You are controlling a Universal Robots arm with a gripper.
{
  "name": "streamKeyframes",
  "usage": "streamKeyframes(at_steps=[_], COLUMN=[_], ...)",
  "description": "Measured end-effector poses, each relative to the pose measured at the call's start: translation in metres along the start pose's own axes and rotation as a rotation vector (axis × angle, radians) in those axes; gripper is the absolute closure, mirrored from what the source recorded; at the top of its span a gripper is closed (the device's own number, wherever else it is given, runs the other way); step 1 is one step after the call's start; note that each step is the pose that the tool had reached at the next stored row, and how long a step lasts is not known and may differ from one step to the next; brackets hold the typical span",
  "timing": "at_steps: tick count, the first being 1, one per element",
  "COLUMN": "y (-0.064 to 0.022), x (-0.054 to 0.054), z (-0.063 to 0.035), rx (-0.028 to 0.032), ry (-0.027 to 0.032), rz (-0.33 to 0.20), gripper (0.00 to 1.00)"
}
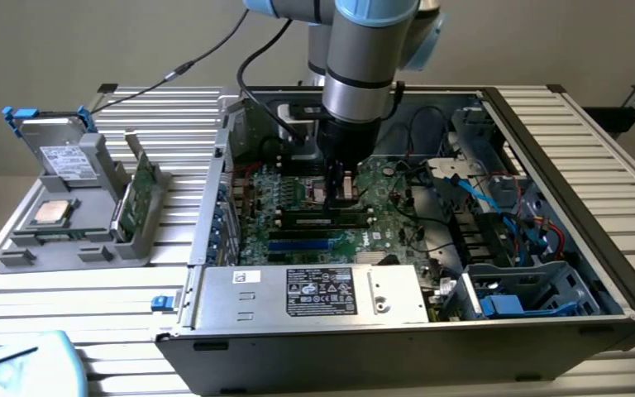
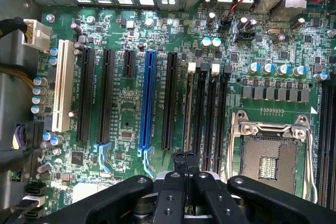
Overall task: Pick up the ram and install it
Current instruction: 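Press down the ram until it locks into place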
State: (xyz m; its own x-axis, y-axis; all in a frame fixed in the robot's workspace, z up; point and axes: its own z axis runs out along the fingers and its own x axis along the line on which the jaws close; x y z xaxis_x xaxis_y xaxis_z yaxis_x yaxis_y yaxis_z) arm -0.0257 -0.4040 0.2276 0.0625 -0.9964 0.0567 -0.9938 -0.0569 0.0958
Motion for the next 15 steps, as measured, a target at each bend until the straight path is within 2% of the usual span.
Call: streamKeyframes(at_steps=[9,11,15], y=[-0.0001,0.0001,0.0009], x=[-0.001,-0.001,0.000], z=[0.0030,0.0002,-0.0079], rx=[0.0000,0.0013,0.0002], ry=[0.0007,-0.0021,-0.0008], rz=[0.000,0.000,0.000], gripper=[0.89,0.89,0.89])
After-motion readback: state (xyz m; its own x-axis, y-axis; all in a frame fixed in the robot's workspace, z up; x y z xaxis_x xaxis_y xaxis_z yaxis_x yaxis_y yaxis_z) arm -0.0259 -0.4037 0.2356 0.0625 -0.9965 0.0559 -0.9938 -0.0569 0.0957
